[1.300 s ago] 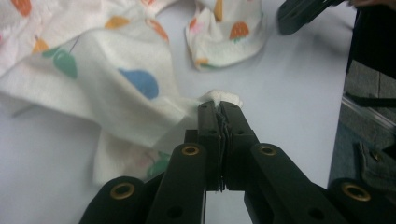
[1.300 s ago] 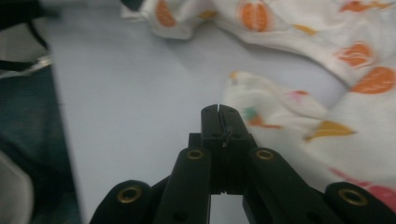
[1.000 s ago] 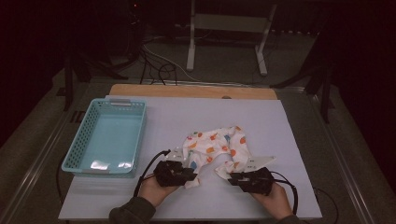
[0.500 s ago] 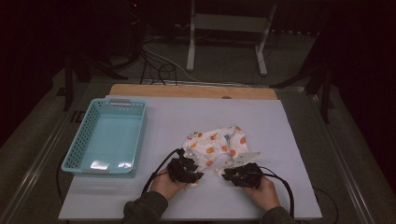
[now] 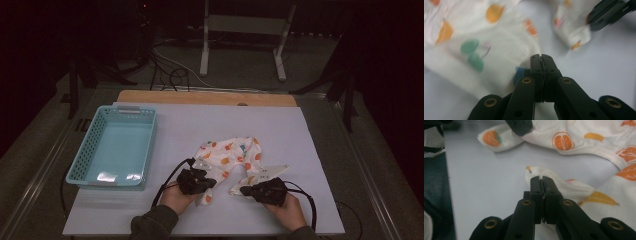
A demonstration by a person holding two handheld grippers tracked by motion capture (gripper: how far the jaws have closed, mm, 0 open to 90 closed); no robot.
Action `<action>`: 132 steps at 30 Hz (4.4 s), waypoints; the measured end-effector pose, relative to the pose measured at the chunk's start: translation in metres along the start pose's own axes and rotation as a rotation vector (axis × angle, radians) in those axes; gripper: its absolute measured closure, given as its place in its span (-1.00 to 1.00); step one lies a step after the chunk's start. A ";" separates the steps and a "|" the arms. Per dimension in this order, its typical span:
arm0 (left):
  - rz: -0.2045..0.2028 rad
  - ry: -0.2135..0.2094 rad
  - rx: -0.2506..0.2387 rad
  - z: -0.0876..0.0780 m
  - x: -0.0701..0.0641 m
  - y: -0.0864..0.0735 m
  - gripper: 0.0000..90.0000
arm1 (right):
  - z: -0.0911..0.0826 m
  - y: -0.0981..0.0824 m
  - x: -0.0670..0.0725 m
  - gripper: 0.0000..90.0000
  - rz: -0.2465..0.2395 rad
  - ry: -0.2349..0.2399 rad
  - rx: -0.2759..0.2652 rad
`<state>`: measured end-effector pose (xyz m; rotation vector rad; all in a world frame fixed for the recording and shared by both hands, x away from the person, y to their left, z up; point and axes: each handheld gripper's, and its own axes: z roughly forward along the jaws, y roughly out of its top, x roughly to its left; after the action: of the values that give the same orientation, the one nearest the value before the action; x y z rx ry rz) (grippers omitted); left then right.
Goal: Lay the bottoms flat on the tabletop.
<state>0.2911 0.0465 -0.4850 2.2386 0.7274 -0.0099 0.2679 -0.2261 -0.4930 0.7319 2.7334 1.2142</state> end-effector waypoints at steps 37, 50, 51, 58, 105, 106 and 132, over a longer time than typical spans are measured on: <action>-0.054 0.094 -0.014 -0.018 0.026 -0.008 0.77 | -0.015 -0.017 0.004 0.70 0.028 -0.005 -0.038; -0.007 0.013 0.055 -0.003 0.007 -0.017 0.70 | -0.032 -0.033 0.002 0.51 0.061 -0.032 -0.058; -0.008 0.013 0.071 0.000 0.008 -0.019 0.68 | -0.032 -0.033 0.002 0.50 0.058 -0.030 -0.053; 0.011 0.024 0.108 0.004 0.006 -0.025 0.53 | -0.026 -0.034 0.001 0.47 0.049 -0.027 -0.043; -0.024 0.032 -0.033 0.007 0.008 -0.010 0.41 | -0.030 -0.058 -0.005 0.42 0.019 -0.103 0.031; -0.027 0.036 -0.034 0.007 0.009 -0.010 0.41 | -0.029 -0.057 -0.003 0.59 -0.001 -0.128 0.040; -0.110 0.227 -0.094 0.008 0.043 0.005 0.39 | -0.039 -0.024 -0.042 0.37 0.080 -0.166 -0.029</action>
<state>0.3315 0.0600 -0.4973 2.1284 0.9528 0.2238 0.2861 -0.2849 -0.4888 0.9034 2.5707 1.1487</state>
